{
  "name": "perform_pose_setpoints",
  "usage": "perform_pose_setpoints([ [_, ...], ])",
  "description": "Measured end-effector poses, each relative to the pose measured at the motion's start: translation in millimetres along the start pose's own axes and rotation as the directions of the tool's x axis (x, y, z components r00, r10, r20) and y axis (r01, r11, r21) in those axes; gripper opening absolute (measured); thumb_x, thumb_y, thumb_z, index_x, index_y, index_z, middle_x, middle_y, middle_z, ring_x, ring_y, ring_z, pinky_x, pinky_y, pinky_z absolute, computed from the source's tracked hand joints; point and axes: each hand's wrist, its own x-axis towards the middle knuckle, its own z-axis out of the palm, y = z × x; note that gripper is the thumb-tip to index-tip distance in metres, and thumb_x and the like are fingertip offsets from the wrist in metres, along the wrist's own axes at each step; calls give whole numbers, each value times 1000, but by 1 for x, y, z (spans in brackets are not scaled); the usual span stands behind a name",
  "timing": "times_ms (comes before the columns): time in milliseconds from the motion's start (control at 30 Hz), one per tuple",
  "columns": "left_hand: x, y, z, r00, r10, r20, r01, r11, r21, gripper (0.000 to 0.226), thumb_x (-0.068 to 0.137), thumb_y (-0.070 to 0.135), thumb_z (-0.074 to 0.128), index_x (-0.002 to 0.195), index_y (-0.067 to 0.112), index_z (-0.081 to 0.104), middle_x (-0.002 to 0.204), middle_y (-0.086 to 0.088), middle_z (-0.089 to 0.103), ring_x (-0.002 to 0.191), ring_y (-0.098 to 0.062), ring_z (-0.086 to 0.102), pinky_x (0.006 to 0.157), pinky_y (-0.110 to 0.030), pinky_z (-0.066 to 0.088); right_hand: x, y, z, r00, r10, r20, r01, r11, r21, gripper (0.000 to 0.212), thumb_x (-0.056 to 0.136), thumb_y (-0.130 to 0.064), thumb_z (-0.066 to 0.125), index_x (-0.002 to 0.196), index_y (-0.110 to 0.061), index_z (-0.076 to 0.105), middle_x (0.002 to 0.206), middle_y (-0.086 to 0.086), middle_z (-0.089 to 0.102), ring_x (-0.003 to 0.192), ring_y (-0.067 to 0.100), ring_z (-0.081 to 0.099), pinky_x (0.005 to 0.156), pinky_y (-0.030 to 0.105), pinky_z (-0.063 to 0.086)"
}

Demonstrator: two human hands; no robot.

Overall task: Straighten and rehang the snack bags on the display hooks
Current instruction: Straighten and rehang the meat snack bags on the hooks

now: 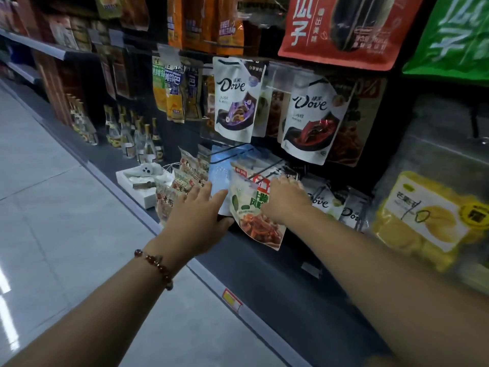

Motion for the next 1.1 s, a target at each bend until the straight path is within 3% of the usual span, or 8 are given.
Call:
perform_pose_setpoints([
  [167,30,-22,14,999,13,45,-11,999,-51,69,96,58,39,155,32,13,164,-7,7,149,-29,12,116,-47,19,39,-11,15,980,158,123,-153,987,-48,64,91,-25,54,146,-4,29,149,16,35,138,33,34,113,42,30],
  [333,52,-16,21,996,56,68,-49,994,-100,69,97,57,38,154,31,11,163,-8,8,149,-28,12,117,-50,22,58,-13,18,977,177,122,-169,983,-69,41,90,-1,50,130,-6,53,134,18,56,124,31,53,93,37,47],
  [467,63,-19,13,997,69,35,-64,989,-134,71,96,58,40,155,29,13,163,-10,9,148,-29,15,116,-47,23,55,-10,19,986,130,107,-120,988,-96,31,90,-2,51,120,-4,60,117,13,60,116,32,58,84,37,50],
  [633,58,-26,6,998,57,7,-56,985,-162,70,97,53,43,155,27,14,162,-12,13,147,-32,20,115,-48,27,29,-12,15,999,-8,54,14,995,-102,10,85,-3,50,87,-11,56,75,2,49,76,29,54,60,29,38],
  [800,43,-34,11,999,45,10,-42,983,-180,72,96,51,46,155,28,13,162,-13,12,146,-32,22,113,-50,29,-8,-19,15,996,-90,10,90,996,5,24,89,-8,48,102,-16,67,98,4,66,82,25,60,65,30,45],
  [933,24,-43,18,997,33,70,-22,988,-151,75,94,51,50,155,31,12,163,-10,12,147,-30,20,114,-51,24,-33,-22,13,987,-150,-63,153,987,51,22,94,-17,48,103,-19,68,100,2,66,77,20,51,66,31,42],
  [1033,12,-49,23,991,65,115,-46,985,-166,56,91,55,54,141,34,43,148,-2,44,136,-26,41,110,-49,34,-47,-22,6,980,-173,-98,182,979,92,24,93,-17,46,102,-21,68,99,0,65,84,20,56,65,30,39],
  [1100,5,-52,22,987,92,128,-59,968,-245,32,92,50,55,114,30,65,112,4,68,104,-18,62,93,-41,52,-55,-23,-1,976,-190,-111,201,974,104,26,93,-16,45,102,-21,68,99,0,65,91,22,58,66,31,38],
])
